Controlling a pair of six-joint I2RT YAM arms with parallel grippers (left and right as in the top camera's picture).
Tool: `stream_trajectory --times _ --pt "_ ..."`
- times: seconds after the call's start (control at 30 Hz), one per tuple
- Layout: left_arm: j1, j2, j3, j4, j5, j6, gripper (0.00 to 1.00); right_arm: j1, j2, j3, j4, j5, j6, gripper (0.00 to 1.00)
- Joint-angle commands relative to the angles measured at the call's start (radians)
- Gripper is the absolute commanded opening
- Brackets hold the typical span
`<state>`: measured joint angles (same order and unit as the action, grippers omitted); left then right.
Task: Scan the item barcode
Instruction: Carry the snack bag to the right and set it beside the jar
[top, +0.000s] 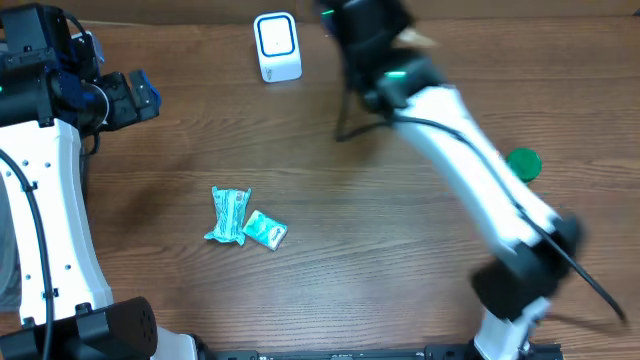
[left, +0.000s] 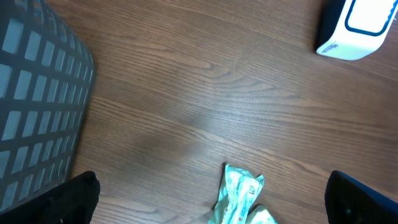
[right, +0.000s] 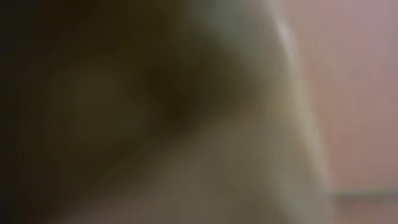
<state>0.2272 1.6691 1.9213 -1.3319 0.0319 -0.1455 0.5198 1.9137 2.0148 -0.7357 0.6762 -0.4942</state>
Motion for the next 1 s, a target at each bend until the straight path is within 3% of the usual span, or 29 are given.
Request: stream_trajectory --times 0.0,0.13,0.37,0.57,0.77,0.97 --pt "0.002 -0.007 0.022 0.001 -0.006 0.023 1.00 -0.086 -0.092 0.007 -0.202 -0.361 0.492 0.04" --pt "0.002 -0.007 0.022 0.001 -0.006 0.023 0.99 -0.211 -0.114 0.007 -0.462 -0.668 0.644 0.04" --pt "0.002 -0.007 0.022 0.001 -0.006 0.023 1.00 -0.377 -0.074 -0.037 -0.696 -0.880 0.650 0.04" --pt "0.002 -0.007 0.022 0.001 -0.006 0.023 1.00 -0.409 -0.069 -0.206 -0.664 -0.864 0.642 0.04" --pt "0.002 -0.007 0.022 0.001 -0.006 0.023 0.99 -0.412 -0.069 -0.419 -0.504 -0.716 0.654 0.04" --pt "0.002 -0.007 0.022 0.001 -0.006 0.023 0.99 -0.453 -0.069 -0.521 -0.430 -0.566 0.711 0.04"
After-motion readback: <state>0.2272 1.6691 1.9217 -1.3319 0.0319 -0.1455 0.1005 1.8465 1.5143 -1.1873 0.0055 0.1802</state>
